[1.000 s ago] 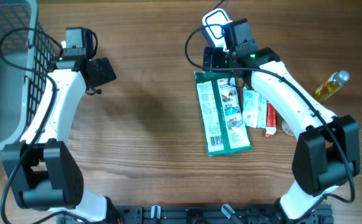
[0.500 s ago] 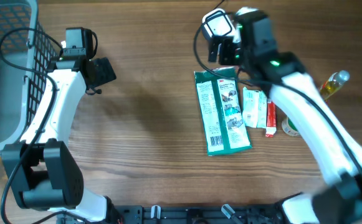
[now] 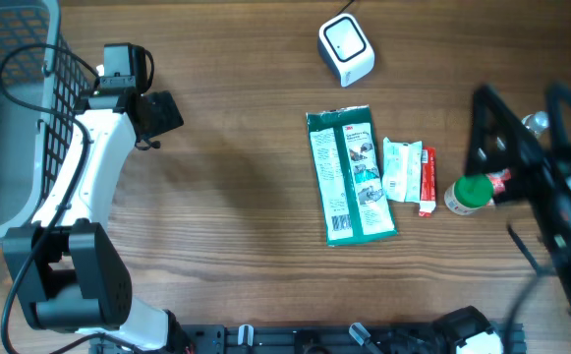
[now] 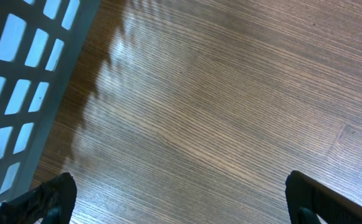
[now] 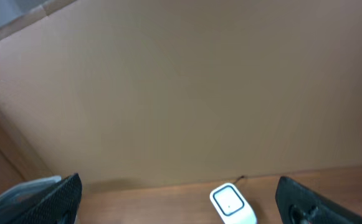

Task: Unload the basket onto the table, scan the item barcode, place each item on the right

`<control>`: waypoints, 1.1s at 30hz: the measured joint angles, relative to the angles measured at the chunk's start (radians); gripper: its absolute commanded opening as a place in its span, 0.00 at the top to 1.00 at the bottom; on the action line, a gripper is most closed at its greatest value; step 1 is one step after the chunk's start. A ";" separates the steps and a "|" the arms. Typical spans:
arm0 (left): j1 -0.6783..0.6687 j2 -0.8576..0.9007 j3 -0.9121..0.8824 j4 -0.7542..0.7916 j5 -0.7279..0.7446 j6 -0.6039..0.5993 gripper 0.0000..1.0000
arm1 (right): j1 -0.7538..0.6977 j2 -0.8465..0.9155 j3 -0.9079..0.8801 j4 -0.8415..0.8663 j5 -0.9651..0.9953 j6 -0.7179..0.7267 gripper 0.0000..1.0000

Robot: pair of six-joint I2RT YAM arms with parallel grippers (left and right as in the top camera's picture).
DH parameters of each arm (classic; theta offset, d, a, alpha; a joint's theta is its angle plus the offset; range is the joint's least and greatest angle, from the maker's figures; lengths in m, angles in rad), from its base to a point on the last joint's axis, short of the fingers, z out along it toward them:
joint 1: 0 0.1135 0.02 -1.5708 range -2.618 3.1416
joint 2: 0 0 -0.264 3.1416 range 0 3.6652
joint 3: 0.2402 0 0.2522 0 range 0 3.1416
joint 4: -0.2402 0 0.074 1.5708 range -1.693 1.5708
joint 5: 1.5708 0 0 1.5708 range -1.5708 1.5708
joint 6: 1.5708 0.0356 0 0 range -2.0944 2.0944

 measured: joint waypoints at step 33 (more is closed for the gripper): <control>0.000 0.000 0.000 0.000 0.000 0.000 0.00 | -0.261 -0.734 -1.233 1.098 -0.149 -0.206 0.00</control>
